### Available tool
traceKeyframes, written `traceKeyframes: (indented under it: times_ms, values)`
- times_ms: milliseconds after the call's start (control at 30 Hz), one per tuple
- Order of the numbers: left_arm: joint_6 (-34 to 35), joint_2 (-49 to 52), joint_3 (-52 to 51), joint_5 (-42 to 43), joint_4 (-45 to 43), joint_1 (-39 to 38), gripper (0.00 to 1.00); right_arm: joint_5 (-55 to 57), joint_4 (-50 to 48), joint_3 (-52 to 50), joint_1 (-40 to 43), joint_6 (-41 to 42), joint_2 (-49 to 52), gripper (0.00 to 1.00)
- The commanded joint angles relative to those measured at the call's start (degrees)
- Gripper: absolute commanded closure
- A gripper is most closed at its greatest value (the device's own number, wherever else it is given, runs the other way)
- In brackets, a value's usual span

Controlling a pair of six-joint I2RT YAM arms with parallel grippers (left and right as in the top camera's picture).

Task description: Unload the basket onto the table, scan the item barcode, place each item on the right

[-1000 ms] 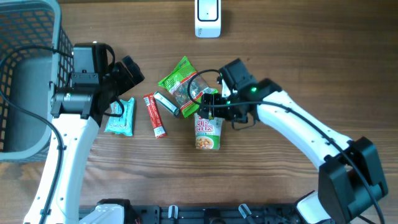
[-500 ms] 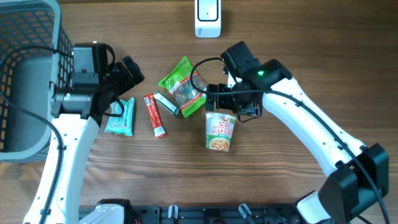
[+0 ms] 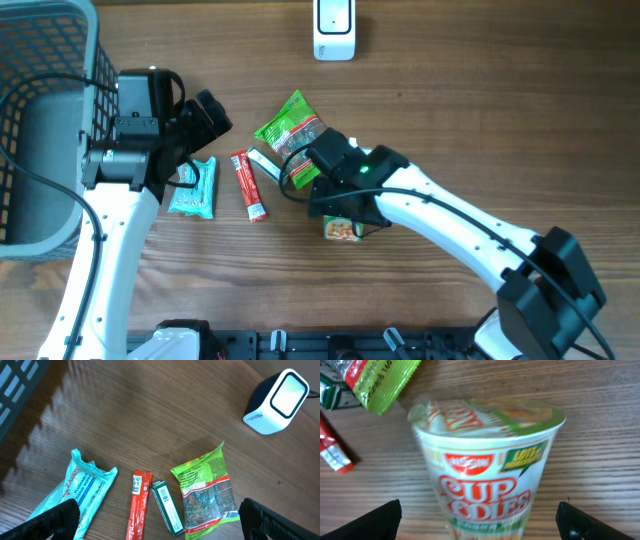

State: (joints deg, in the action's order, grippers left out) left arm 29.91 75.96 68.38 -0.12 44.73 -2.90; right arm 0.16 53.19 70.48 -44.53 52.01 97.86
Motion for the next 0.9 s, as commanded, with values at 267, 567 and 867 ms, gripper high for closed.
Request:
traceKeyframes:
  times_ms: [267, 567, 867]
  values:
    - [0.55, -0.22, 0.52, 0.24, -0.13, 0.13, 0.0, 6.27, 1.4, 0.72, 2.93, 0.17, 4.55, 0.0]
    - [0.55, -0.22, 0.52, 0.24, -0.13, 0.13, 0.0, 2.38, 5.84, 0.96, 10.36, -3.87, -0.07, 0.0]
    - [0.55, -0.22, 0.52, 0.24, -0.13, 0.13, 0.0, -4.61, 7.8, 0.79, 10.97, 12.52, -0.04, 0.0]
